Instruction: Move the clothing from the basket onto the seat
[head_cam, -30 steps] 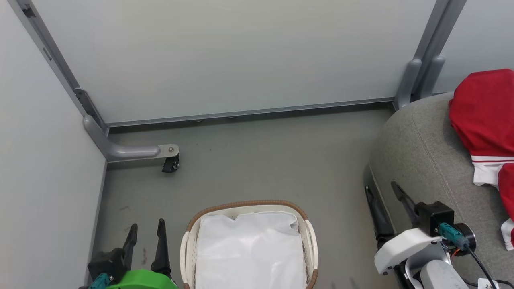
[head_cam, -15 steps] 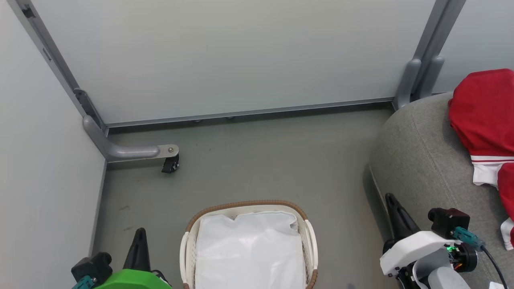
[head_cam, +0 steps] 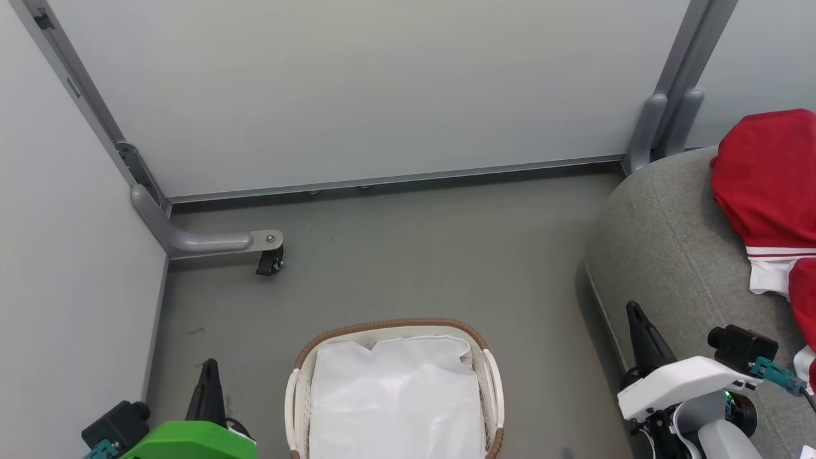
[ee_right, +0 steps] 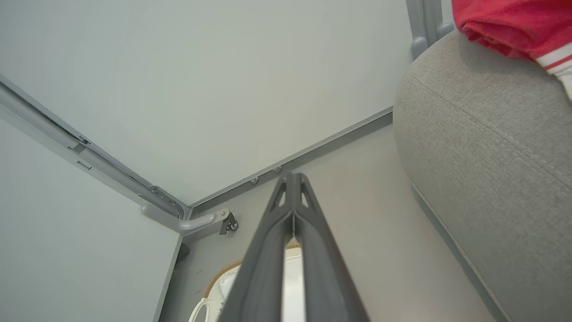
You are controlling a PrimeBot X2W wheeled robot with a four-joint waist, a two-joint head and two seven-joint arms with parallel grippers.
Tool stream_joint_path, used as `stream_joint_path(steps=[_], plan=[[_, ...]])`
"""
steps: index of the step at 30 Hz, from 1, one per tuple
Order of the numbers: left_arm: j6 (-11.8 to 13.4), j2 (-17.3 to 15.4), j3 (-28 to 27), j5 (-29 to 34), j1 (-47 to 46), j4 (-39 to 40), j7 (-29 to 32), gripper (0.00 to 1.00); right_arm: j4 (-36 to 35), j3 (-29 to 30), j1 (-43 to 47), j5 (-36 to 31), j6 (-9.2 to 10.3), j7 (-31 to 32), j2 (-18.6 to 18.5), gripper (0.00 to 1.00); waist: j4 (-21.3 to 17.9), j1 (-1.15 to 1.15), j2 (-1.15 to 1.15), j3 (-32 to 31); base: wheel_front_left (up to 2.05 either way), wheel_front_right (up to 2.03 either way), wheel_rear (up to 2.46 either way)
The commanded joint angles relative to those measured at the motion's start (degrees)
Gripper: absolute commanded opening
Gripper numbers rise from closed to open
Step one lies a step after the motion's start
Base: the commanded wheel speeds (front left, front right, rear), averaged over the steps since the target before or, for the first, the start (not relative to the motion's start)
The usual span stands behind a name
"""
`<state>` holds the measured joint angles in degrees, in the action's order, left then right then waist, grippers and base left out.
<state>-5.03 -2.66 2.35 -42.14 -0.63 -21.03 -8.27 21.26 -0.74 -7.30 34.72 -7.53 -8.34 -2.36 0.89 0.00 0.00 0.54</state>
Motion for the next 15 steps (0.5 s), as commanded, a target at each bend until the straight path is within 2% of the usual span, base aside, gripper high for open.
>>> stream_joint_path(steps=[1,15], plan=[[-0.26,-0.14,-0.49,-1.95,-1.98,1.03,0.46,0.00,-1.18,0.43,-0.16,2.38,0.02,0.53,-0.30,0.00,-0.01,0.00,0.00,0.00,0.00,0.00,0.00],[-0.74,-0.18,-2.21,-11.73,-2.82,2.31,3.36,0.00,-2.48,1.83,0.06,13.57,0.03,3.44,-0.38,0.00,-0.13,0.00,0.00,-0.05,0.00,0.00,0.00]])
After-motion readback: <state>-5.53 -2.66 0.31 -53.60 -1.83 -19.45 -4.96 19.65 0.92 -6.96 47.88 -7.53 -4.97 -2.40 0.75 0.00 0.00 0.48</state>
